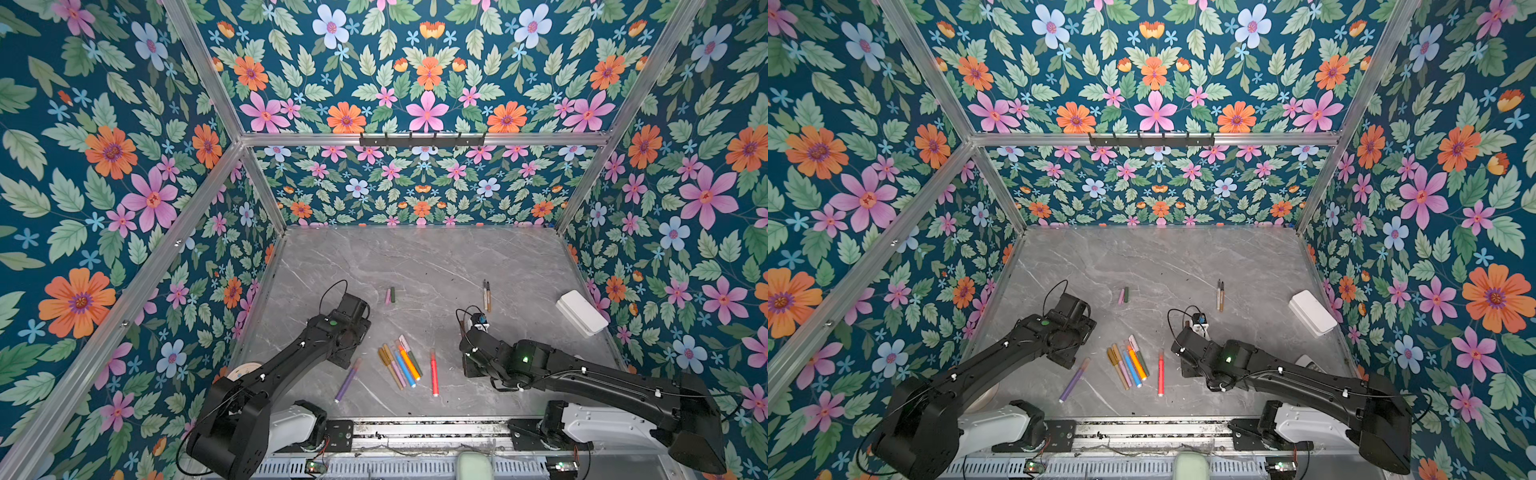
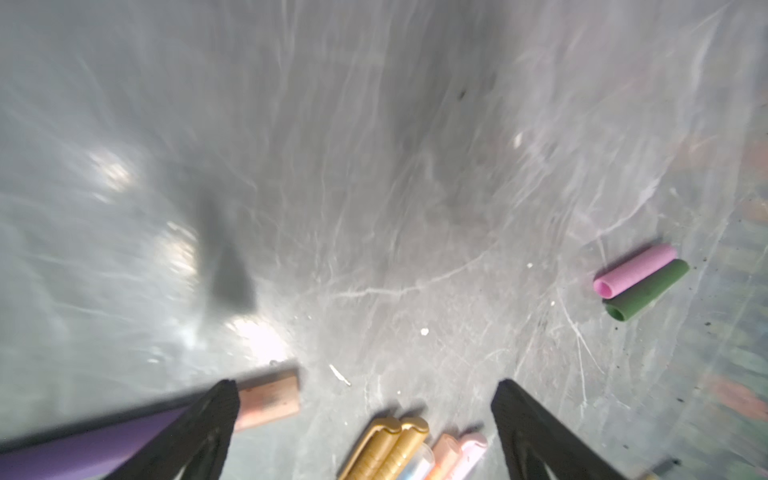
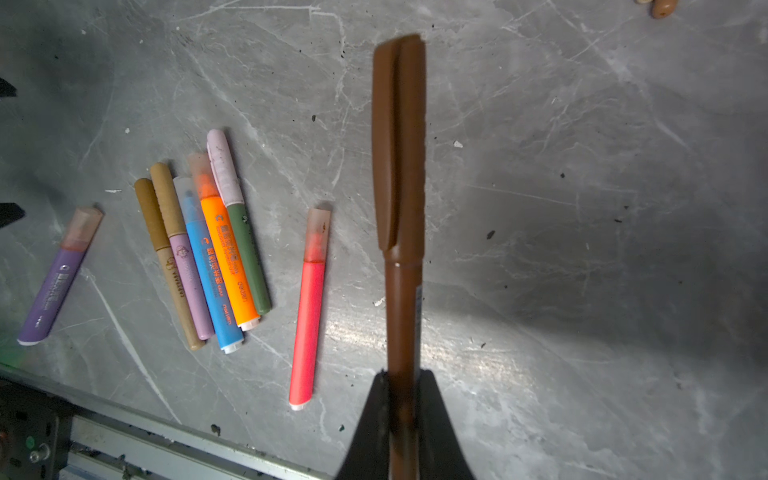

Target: Open the pen caps

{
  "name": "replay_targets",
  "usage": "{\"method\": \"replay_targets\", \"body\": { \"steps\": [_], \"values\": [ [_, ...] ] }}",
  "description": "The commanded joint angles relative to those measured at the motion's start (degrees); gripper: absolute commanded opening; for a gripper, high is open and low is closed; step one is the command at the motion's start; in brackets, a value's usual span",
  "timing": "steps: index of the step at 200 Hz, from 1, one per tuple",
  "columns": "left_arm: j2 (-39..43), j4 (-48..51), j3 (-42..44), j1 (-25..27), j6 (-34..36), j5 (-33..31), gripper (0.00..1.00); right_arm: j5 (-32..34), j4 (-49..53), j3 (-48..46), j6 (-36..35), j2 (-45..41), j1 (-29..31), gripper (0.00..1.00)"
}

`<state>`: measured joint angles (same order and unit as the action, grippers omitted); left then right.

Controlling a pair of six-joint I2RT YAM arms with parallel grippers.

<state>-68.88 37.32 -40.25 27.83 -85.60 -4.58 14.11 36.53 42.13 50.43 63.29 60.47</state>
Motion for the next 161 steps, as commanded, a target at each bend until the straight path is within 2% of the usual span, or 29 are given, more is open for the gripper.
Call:
{"method": "replay_targets", "body": {
  "steps": [1, 32, 80, 105, 161],
  "values": [
    [1.6, 11.7, -1.0, -0.1, 4.2, -8.6, 0.99, 0.7, -1.1, -0.5, 0.1, -0.3, 0.0, 0.0],
    [4.5, 13.9, 3.1, -0.1, 5.0, -9.0, 0.99, 0.3, -2.1, -1.5, 0.6, -0.4, 0.0, 0.0],
    [7.8, 6.2, 12.1, 0.6, 3.9, 0.3, 0.99, 0.0, -2.8, -1.6, 0.9, 0.2, 0.0, 0.0],
    [12.1, 5.5, 13.5, 2.8, 2.8, 0.7, 0.99, -0.1, -3.0, -1.5, 0.9, 0.6, 0.0, 0.0],
    [20.1, -0.6, 18.2, 3.8, 3.1, 3.9, 1.0, -0.7, -3.9, -1.0, 0.9, 2.0, 0.0, 0.0]
  ]
}}
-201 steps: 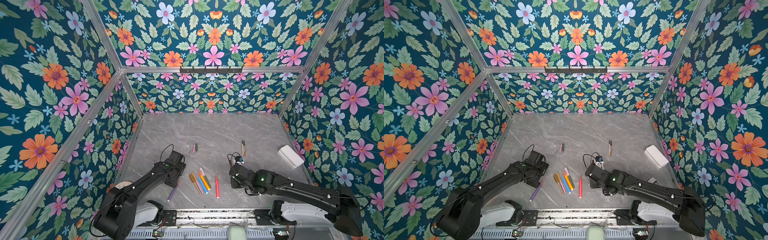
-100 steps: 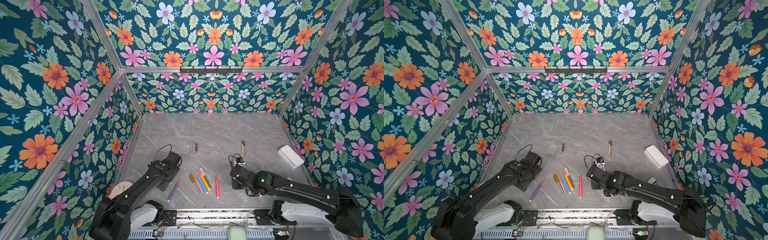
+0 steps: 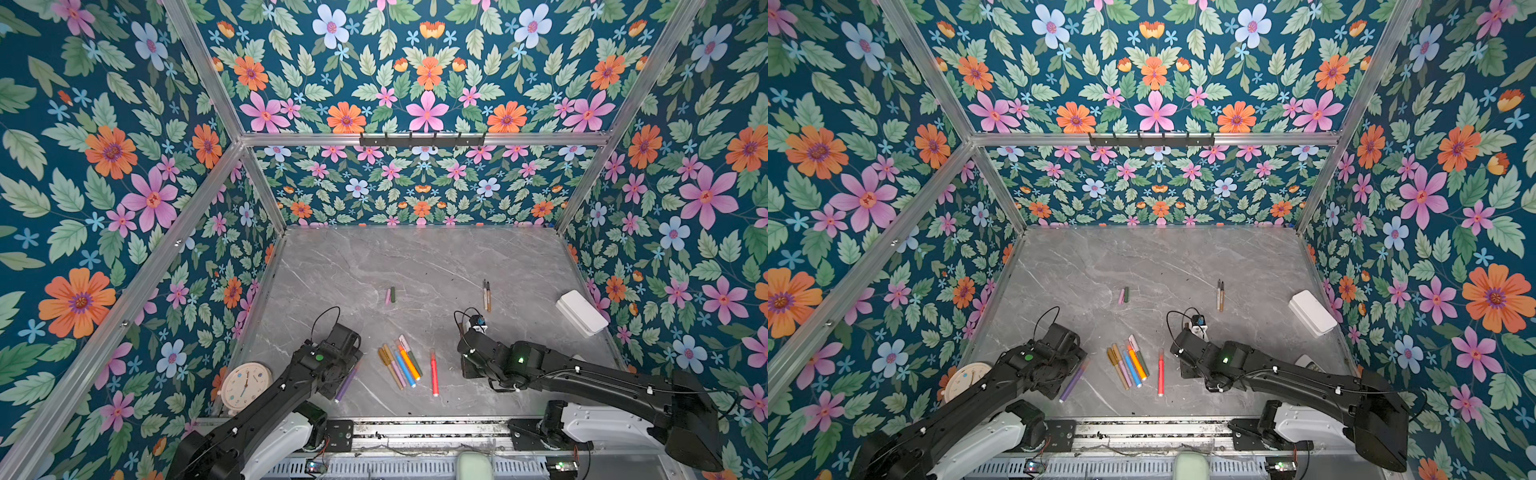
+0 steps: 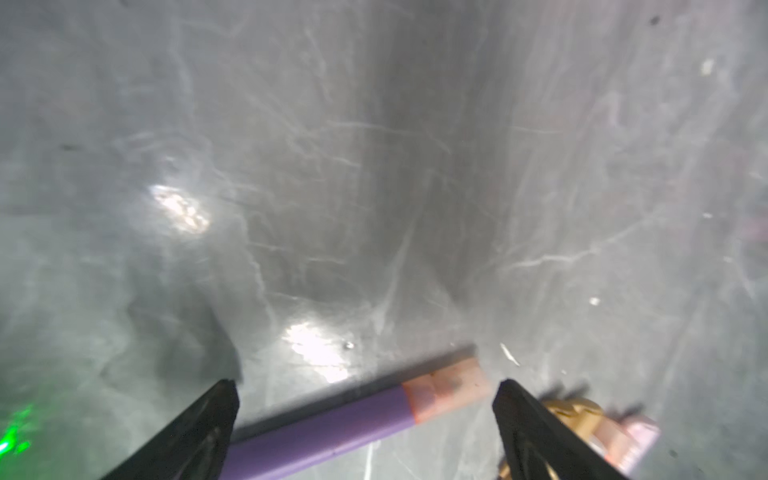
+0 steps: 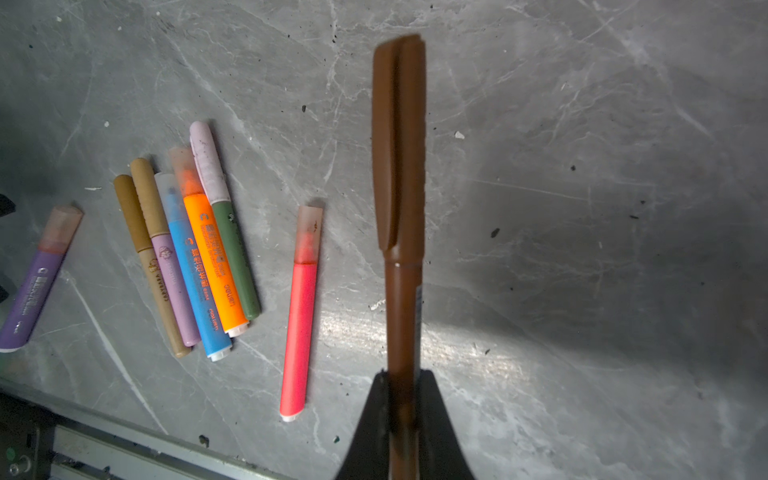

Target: Open the pen caps

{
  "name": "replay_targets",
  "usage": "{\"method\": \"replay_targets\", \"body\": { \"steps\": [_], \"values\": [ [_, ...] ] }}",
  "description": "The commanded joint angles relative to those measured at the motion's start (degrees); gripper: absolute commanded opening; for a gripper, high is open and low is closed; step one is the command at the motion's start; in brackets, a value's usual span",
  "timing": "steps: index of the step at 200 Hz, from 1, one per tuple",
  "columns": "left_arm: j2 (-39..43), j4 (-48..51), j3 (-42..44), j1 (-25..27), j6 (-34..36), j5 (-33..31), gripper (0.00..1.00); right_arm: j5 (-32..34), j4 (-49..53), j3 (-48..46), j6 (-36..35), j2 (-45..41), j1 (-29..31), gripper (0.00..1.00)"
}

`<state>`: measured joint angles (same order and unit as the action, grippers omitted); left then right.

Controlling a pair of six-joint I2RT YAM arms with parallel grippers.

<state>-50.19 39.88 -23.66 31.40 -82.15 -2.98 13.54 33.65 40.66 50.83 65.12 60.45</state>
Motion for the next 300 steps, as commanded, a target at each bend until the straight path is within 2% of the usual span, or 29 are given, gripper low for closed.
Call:
{"method": "replay_targets", "body": {
  "steps": [1, 37, 80, 120, 159, 188, 236, 264, 286, 300],
  "values": [
    [1.4, -3.2, 1.6, 0.2, -0.4, 2.5, 1.0, -0.2, -1.0, 0.5, 0.5, 0.2, 0.0, 0.0],
    [-1.6, -5.1, 2.5, 3.3, -2.8, 5.3, 1.0, 0.0, -0.8, 0.5, 0.6, 0.2, 0.0, 0.0],
    [-6.6, -9.7, 0.7, 12.7, -9.1, 3.8, 1.0, -0.1, -1.1, 0.5, 0.9, 0.5, 0.0, 0.0],
    [-13.9, -14.2, -2.8, 19.4, -11.4, 2.7, 1.0, 0.0, -0.8, 0.3, 0.9, 0.0, 0.0, 0.0],
    [-20.9, -20.8, -5.0, 21.2, -10.8, 3.4, 1.0, 0.2, -0.2, -0.3, 1.3, -1.2, 0.0, 0.0],
    [-24.5, -22.0, -7.8, 21.5, -9.5, 3.2, 1.0, 0.6, 0.7, -0.9, 1.6, -2.5, 0.0, 0.0],
    [-21.9, -18.4, -8.2, 21.5, -8.7, 0.4, 1.0, 1.2, 1.6, -1.5, 2.0, -4.0, 0.0, 0.0],
    [-15.7, -12.8, -10.2, 21.5, -1.4, -6.9, 1.0, 0.7, 1.0, -0.7, 1.3, -3.1, 0.0, 0.0],
    [-10.8, -12.9, -14.3, 21.5, 15.7, -13.7, 1.0, -0.1, 0.6, 0.7, -1.1, -2.3, 0.0, 0.0],
    [-8.5, -16.3, -16.4, 21.5, 27.9, -13.7, 1.0, -3.7, -1.4, 1.2, -4.0, -2.6, -1.2, 0.0]
  ]
}}
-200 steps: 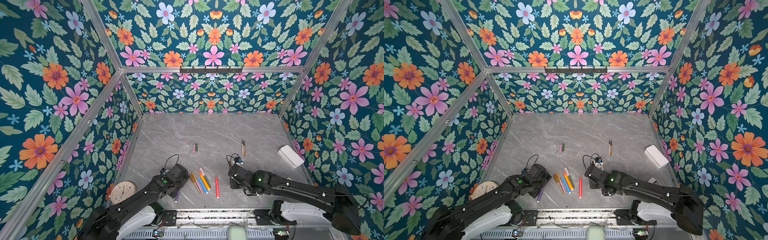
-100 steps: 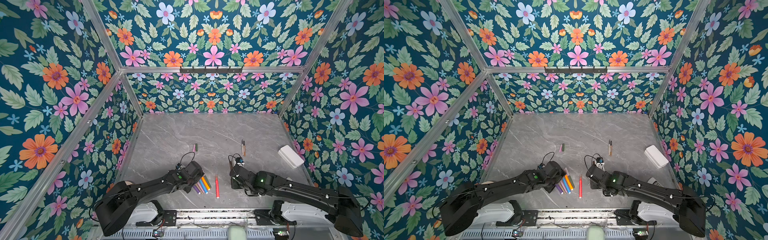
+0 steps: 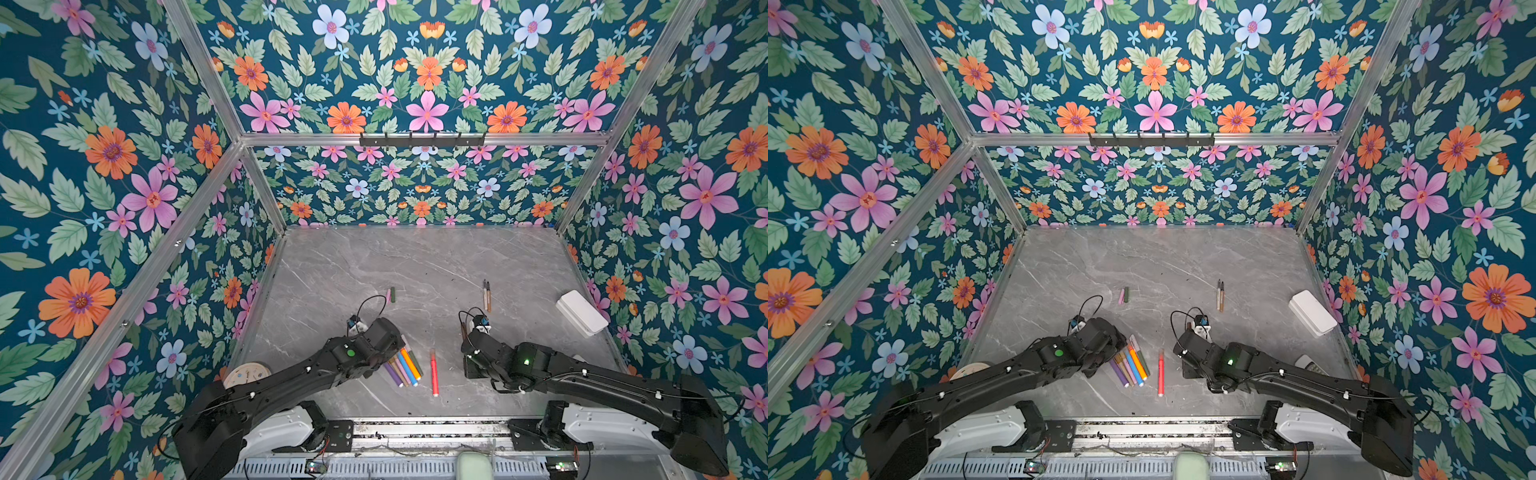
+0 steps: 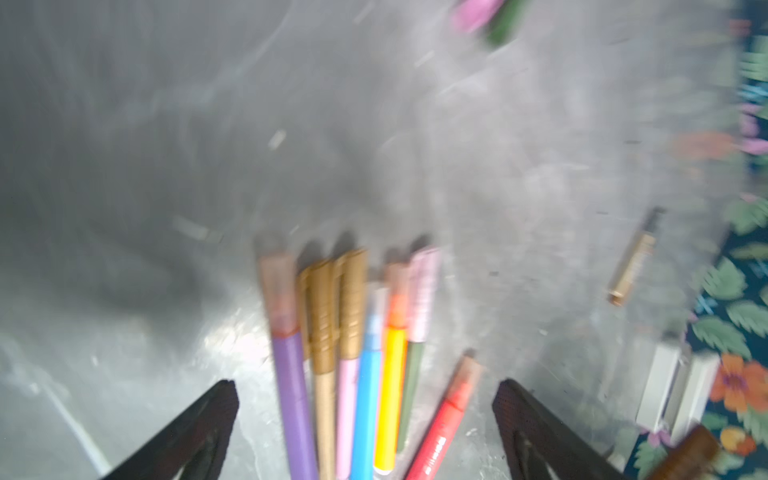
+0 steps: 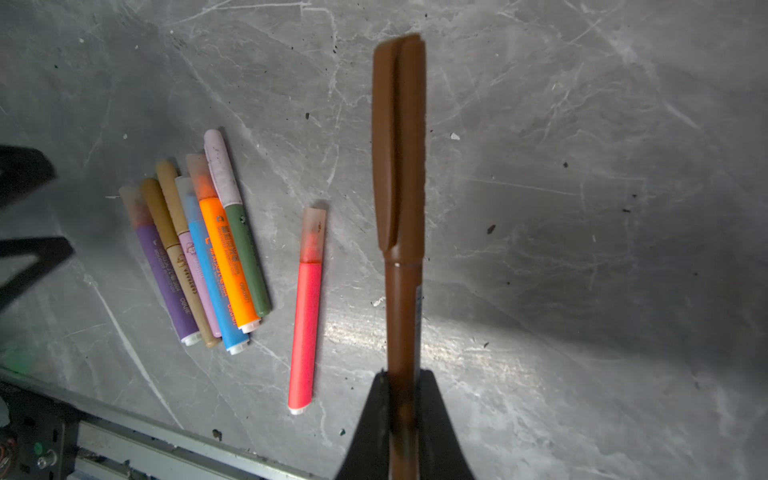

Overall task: Open the pen caps
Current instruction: 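Raise the brown pen with the right gripper while the left grips its cap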

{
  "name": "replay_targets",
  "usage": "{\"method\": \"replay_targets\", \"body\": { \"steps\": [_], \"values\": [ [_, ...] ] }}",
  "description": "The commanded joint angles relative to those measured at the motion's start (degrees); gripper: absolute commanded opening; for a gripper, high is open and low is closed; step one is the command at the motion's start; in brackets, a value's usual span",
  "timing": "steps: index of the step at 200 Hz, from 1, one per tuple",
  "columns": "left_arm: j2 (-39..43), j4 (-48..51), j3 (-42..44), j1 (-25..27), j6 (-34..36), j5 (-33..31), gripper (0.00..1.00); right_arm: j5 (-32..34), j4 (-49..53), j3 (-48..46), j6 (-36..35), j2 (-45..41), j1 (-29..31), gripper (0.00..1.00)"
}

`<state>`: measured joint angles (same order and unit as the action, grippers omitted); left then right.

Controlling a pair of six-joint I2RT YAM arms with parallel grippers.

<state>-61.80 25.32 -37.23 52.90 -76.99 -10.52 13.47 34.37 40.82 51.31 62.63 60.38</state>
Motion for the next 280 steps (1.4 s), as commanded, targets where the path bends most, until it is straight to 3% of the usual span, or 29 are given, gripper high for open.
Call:
{"method": "replay_targets", "body": {
  "steps": [1, 22, 39, 70, 111, 130, 159, 204, 280],
  "values": [
    [3.2, -2.2, -2.9, 0.0, 23.6, -6.0, 1.0, -4.0, -2.3, 1.0, -4.8, -0.2, -1.2, 0.0],
    [5.4, -12.7, -3.1, 0.0, 38.6, 2.7, 1.0, -12.7, -8.9, -0.4, -10.8, -4.5, -3.3, 0.0],
    [5.8, -20.7, -2.4, 0.0, 42.4, 9.4, 1.0, -16.1, -12.6, -1.7, -16.4, -9.5, -3.5, 0.0],
    [4.1, -29.8, -1.3, -0.1, 38.9, 14.3, 0.99, -20.3, -10.2, 0.2, -20.5, -13.4, -3.4, 0.0],
    [1.1, -33.2, -5.1, -0.1, 32.0, 19.0, 0.85, -20.6, -11.3, -0.6, -18.3, -15.1, -3.4, 0.0],
    [-0.9, -33.6, -6.6, -0.2, 29.5, 24.7, 0.75, -20.2, -12.2, -0.8, -17.4, -15.1, -3.5, 0.0],
    [-3.3, -37.6, -5.4, -0.1, 26.5, 32.2, 0.7, -18.6, -12.5, -0.6, -16.8, -14.7, -3.4, 0.0],
    [-4.0, -41.7, -3.6, -0.2, 24.1, 34.1, 0.68, -18.9, -13.0, 0.7, -16.9, -13.9, -3.4, 0.0],
    [-6.8, -51.3, -1.8, -0.2, 21.2, 39.3, 0.44, -20.3, -14.5, 0.8, -16.3, -13.1, -3.4, 0.0]
  ]
}}
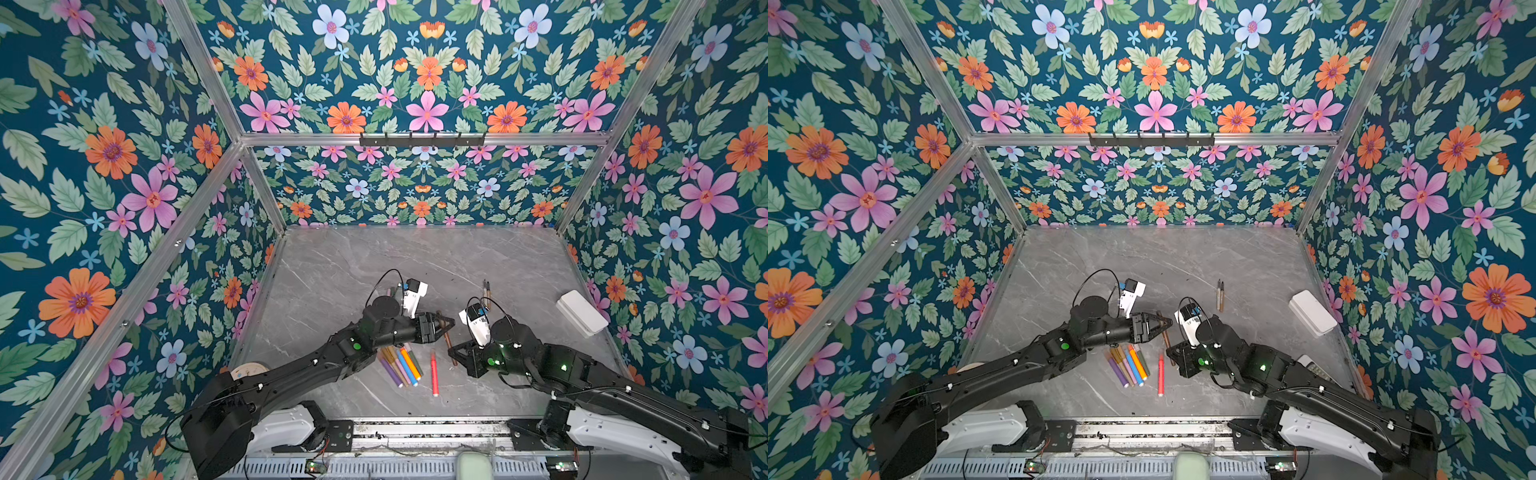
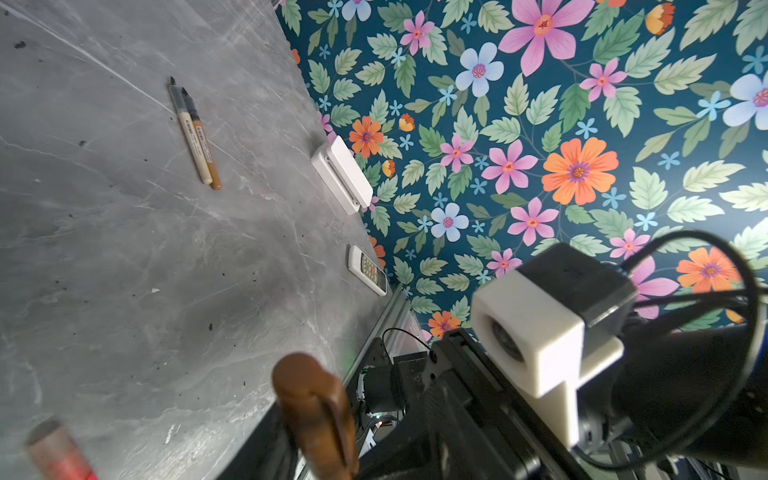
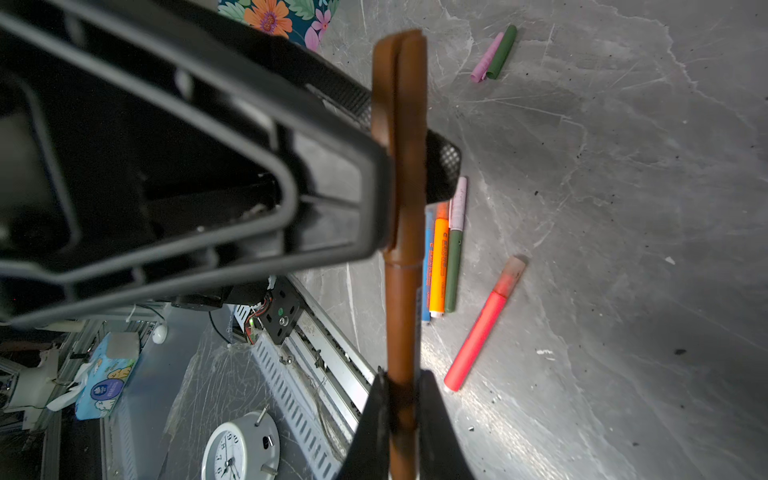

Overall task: Open the pen caps
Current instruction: 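Raise the brown pen with the right gripper while the left grips its cap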

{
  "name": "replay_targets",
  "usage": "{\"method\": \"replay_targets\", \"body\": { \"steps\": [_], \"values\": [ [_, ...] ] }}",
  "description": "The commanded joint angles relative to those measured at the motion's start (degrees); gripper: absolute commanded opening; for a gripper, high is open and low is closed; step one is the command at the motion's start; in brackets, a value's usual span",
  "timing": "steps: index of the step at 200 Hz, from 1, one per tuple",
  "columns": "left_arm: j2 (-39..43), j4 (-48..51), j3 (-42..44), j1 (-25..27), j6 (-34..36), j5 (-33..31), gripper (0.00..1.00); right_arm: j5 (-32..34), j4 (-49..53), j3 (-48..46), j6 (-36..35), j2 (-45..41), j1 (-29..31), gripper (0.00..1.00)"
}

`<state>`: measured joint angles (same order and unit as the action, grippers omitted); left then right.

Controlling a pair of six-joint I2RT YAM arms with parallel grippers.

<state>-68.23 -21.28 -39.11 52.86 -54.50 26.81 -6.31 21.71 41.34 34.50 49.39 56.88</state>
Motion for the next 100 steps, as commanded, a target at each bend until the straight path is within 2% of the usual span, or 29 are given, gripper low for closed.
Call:
{"method": "replay_targets", "body": {
  "steps": [1, 40, 65, 85, 94, 100],
  "values": [
    [-0.4, -4.7, 0.1, -0.1, -1.3, 2.0, 0.44, -0.5, -1.8, 0.2, 0.5, 0.1, 0.0, 0.0],
    [-0.9, -5.1, -0.1, -0.1, -1.4, 2.1, 0.23, -0.5, -1.9, -0.3, 0.4, 0.0, 0.0, 0.0],
    [-1.3, -5.1, -0.2, -0.1, -1.4, 2.1, 0.14, 0.0, -1.4, -0.3, 0.5, -0.3, 0.1, 0.0],
    [-1.6, -5.4, -0.5, -0.1, -1.7, 2.1, 0.12, 0.5, -1.1, -0.4, 0.5, -0.5, 0.0, 0.0],
    [-1.6, -5.5, -0.6, -0.1, -1.8, 2.2, 0.11, 0.6, -1.2, -0.4, 0.4, -0.5, 0.0, 0.18],
    [-1.6, -5.6, -0.7, -0.1, -2.0, 2.1, 0.11, 0.6, -1.4, -0.4, 0.5, -0.4, 0.0, 0.26]
  ]
}}
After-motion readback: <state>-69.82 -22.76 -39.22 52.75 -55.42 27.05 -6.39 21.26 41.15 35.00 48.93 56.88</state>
